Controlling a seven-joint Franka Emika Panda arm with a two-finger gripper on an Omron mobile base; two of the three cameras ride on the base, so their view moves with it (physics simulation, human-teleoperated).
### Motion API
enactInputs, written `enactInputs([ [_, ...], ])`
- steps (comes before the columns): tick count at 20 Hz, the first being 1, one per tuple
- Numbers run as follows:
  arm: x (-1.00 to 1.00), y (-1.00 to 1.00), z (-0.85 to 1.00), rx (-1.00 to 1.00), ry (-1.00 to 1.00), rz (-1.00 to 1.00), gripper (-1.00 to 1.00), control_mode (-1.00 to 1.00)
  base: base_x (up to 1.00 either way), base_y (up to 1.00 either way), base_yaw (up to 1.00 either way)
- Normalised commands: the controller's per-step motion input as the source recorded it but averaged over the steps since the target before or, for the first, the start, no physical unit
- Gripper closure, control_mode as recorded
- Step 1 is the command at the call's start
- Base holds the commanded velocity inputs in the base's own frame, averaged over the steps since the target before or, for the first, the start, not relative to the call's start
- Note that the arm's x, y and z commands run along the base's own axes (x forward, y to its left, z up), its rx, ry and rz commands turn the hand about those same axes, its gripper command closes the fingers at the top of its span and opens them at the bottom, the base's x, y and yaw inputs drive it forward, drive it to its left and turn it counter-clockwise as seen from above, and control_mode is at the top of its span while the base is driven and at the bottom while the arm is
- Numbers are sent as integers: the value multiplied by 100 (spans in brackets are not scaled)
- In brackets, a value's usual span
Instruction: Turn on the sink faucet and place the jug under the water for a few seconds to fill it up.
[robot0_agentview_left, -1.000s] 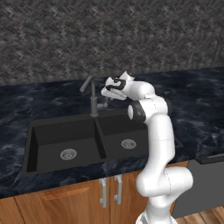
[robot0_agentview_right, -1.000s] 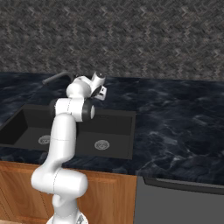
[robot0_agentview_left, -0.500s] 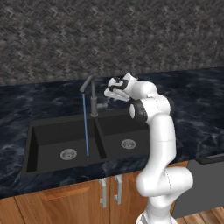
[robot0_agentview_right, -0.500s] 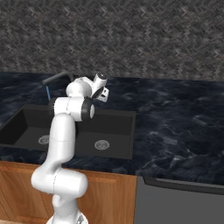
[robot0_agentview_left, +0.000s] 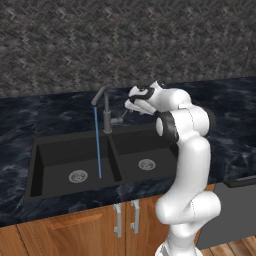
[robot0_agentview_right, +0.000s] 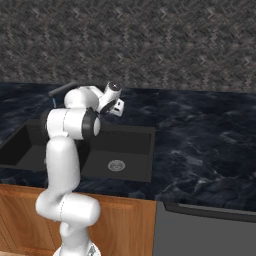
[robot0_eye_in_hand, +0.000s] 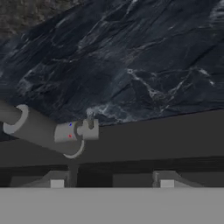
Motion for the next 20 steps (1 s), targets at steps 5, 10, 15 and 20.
enactInputs([
  [5,-100,0,46,0,-13,-3,-100,-100,0,0,0],
  [10,-100,0,62,0,-8,0,-100,-100,0,0,0],
  [15,-100,0,89,-6,0,-3,-100,-100,0,0,0],
  [20,-98,0,99,-13,2,-6,-100,-100,0,0,0],
])
